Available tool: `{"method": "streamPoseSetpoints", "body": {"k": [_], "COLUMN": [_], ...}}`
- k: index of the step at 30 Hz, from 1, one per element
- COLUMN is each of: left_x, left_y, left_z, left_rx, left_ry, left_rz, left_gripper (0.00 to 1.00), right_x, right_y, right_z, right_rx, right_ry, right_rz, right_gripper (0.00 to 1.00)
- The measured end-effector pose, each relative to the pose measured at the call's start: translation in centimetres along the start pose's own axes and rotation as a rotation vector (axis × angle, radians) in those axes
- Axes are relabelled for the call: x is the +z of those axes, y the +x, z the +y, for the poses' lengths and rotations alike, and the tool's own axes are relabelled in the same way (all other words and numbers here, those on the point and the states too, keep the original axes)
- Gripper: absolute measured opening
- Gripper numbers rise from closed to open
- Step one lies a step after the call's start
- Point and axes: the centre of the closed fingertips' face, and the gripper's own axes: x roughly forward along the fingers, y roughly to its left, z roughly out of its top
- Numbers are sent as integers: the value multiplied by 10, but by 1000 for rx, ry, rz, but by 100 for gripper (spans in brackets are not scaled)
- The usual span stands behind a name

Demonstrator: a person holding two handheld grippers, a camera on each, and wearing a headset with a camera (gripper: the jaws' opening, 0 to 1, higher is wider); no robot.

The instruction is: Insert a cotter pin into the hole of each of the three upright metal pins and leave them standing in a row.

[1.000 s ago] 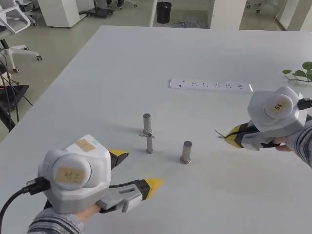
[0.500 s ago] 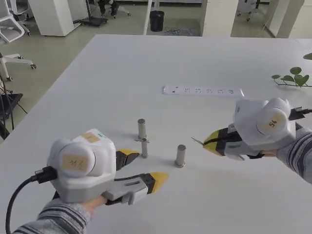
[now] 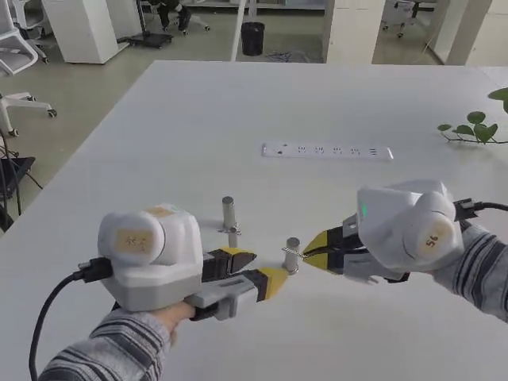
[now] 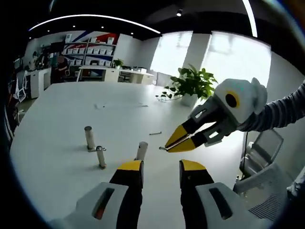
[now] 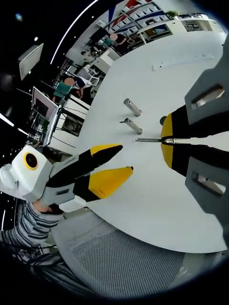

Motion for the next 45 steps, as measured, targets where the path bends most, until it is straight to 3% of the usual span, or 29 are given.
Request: {"method": "streamPoseSetpoints", "body": {"k": [5, 11, 16, 28, 34, 37, 41, 45], "left_x": [-2, 1, 2, -3, -4, -3, -6, -10], "left_y": [3, 3, 2, 2, 2, 1, 2, 1], "left_z": [-6, -10, -9, -8, -8, -8, -11, -10], "left_rx": [-38, -73, -73, -65, -67, -70, -75, -72], "left_ry": [-103, -188, -218, -224, -270, -269, -190, -127], "left_rz": [-8, -42, -60, -46, -54, -58, -38, -13], "left_gripper": [19, 11, 9, 0, 0, 0, 0, 0], "right_x": [11, 13, 17, 27, 27, 27, 26, 23], "right_y": [0, 2, 2, 2, 2, 2, 3, 4], "right_z": [9, 17, 20, 22, 22, 22, 24, 24], "right_rx": [16, 40, 47, 47, 44, 42, 50, 46], "right_ry": [-38, -91, -112, -115, -133, -96, -54, 48], "right_rz": [-29, -19, -20, -37, -31, -35, -39, -49], "right_gripper": [0, 0, 0, 0, 0, 0, 0, 0]}}
